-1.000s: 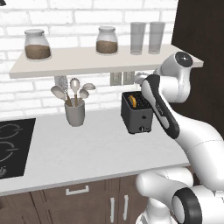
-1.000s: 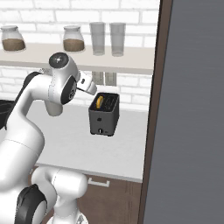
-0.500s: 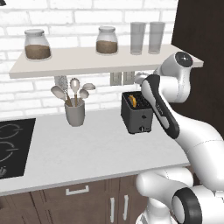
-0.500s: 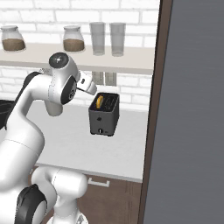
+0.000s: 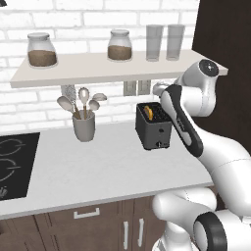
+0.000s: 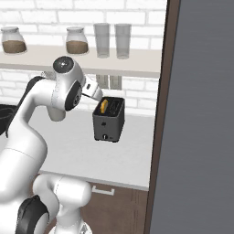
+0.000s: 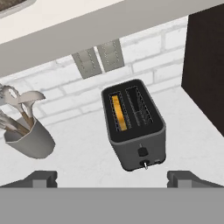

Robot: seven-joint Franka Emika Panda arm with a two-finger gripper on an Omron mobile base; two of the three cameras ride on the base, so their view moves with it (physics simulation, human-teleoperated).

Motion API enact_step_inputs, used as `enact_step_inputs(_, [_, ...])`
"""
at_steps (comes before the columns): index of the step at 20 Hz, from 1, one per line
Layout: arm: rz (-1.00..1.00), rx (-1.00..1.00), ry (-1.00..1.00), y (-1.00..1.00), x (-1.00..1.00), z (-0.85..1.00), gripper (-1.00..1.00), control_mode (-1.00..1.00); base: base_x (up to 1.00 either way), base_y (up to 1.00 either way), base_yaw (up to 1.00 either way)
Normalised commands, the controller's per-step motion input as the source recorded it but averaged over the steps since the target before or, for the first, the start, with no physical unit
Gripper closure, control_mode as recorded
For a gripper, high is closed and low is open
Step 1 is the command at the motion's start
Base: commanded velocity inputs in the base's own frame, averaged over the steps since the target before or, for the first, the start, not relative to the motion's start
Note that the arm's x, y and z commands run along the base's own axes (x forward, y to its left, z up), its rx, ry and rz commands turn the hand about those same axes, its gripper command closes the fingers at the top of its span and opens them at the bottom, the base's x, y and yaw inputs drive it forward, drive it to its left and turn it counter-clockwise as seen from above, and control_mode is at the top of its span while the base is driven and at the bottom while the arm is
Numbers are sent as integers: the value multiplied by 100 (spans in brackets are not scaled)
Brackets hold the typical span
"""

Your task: Start the toaster. Once the lever pops up, take the bread to the plate on the dining counter.

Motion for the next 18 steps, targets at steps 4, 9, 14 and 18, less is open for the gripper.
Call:
enact_step_inputs(4, [0, 0, 0, -39, -1, -24, -100, -100, 0, 0, 0])
enact_step_inputs(9, [0, -1, 0, -29, 0, -34, -100, -100, 0, 0, 0])
enact_step_inputs(14, [0, -4, -2, -2, 0, -37, -100, -100, 0, 0, 0])
enact_step_inputs(18, [0, -5, 0, 0, 7, -34, -100, -100, 0, 0, 0])
